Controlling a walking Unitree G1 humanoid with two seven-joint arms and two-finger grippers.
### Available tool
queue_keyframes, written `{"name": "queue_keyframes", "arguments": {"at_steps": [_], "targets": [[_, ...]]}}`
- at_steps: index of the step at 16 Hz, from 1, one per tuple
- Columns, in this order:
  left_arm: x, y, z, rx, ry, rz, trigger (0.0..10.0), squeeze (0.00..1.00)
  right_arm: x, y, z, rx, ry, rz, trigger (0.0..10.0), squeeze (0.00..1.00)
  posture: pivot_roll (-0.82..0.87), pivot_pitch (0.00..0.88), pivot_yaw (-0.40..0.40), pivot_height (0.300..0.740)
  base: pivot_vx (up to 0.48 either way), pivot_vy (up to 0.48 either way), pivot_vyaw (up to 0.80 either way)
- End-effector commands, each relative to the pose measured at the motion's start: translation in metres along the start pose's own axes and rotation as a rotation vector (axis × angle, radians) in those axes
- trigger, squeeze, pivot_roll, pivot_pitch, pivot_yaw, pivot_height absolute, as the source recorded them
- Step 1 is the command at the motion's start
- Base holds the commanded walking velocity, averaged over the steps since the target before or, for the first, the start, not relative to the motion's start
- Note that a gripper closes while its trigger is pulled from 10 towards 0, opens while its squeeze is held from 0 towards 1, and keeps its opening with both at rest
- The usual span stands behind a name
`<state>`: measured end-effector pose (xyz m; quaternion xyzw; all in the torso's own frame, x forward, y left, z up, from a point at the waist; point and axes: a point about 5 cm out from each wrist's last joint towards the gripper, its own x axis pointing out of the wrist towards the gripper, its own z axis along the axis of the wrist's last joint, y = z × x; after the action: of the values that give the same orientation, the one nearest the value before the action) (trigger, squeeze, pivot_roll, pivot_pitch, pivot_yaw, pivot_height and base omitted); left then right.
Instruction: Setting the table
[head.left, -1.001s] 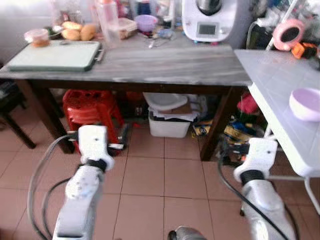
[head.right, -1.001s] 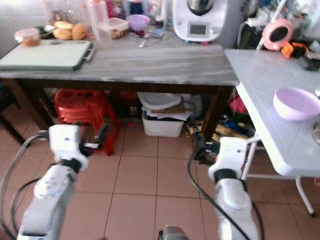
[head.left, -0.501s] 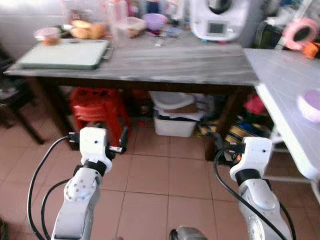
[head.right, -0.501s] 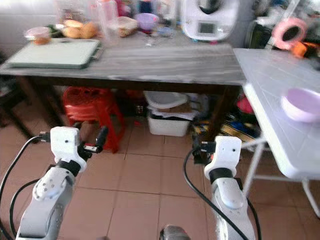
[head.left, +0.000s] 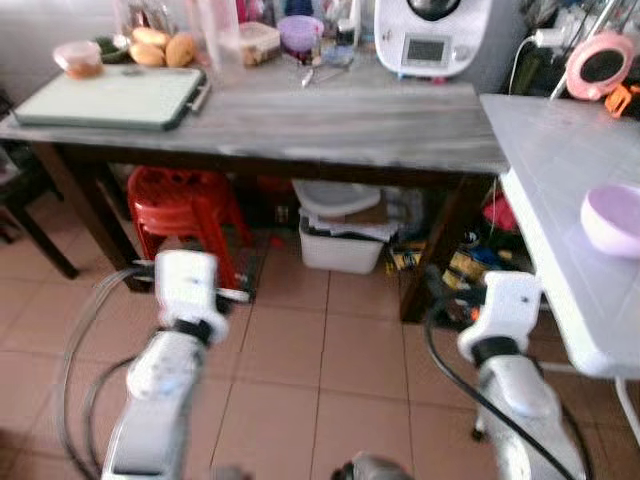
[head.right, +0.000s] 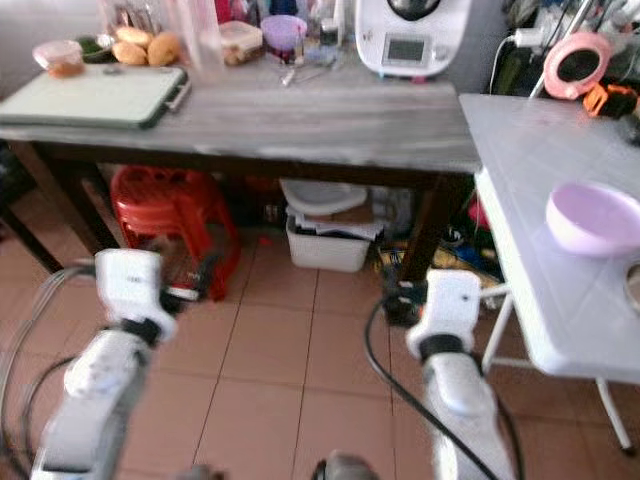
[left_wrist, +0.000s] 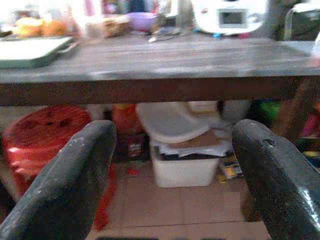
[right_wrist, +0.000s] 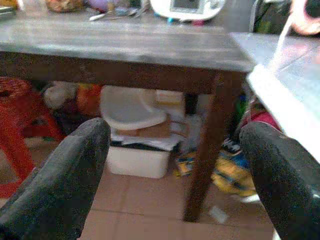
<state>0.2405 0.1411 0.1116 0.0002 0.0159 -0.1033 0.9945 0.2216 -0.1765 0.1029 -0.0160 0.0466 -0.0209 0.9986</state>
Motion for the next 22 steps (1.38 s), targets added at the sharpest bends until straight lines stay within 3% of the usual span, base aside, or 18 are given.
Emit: {"name": "queue_keyframes", "arguments": {"at_steps": [1, 14, 16, 17, 22], "targets": [[-0.001, 0.005, 0.004, 0.013, -0.013, 0.009, 10.0, 0.0, -0.001, 0.0, 0.005, 0.005, -0.026, -0.003, 10.0, 0.0, 0.01, 0.003, 0.002, 0.74, 0.0, -0.446, 0.0], [-0.004, 0.007, 0.002, 0.056, -0.024, 0.041, 10.0, 0.0, 0.004, 0.002, 0.005, 0.011, -0.039, -0.002, 10.0, 0.0, 0.02, 0.0, 0.01, 0.74, 0.0, -0.433, -0.18], [-0.003, 0.009, 0.004, 0.044, -0.026, 0.071, 10.0, 0.0, 0.007, 0.003, 0.007, 0.012, -0.051, 0.001, 10.0, 0.0, 0.02, 0.0, 0.012, 0.74, 0.0, 0.0, 0.0], [-0.004, 0.015, 0.003, -0.003, 0.003, 0.07, 10.0, 0.0, 0.012, 0.004, 0.01, 0.009, -0.072, 0.006, 10.0, 0.0, 0.03, 0.0, 0.018, 0.74, 0.0, 0.0, 0.0], [-0.007, 0.02, -0.01, -0.003, 0.001, 0.104, 10.0, 0.0, 0.014, 0.011, 0.013, -0.029, -0.107, 0.036, 10.0, 0.0, 0.02, 0.0, 0.007, 0.74, 0.0, 0.0, 0.0]]}}
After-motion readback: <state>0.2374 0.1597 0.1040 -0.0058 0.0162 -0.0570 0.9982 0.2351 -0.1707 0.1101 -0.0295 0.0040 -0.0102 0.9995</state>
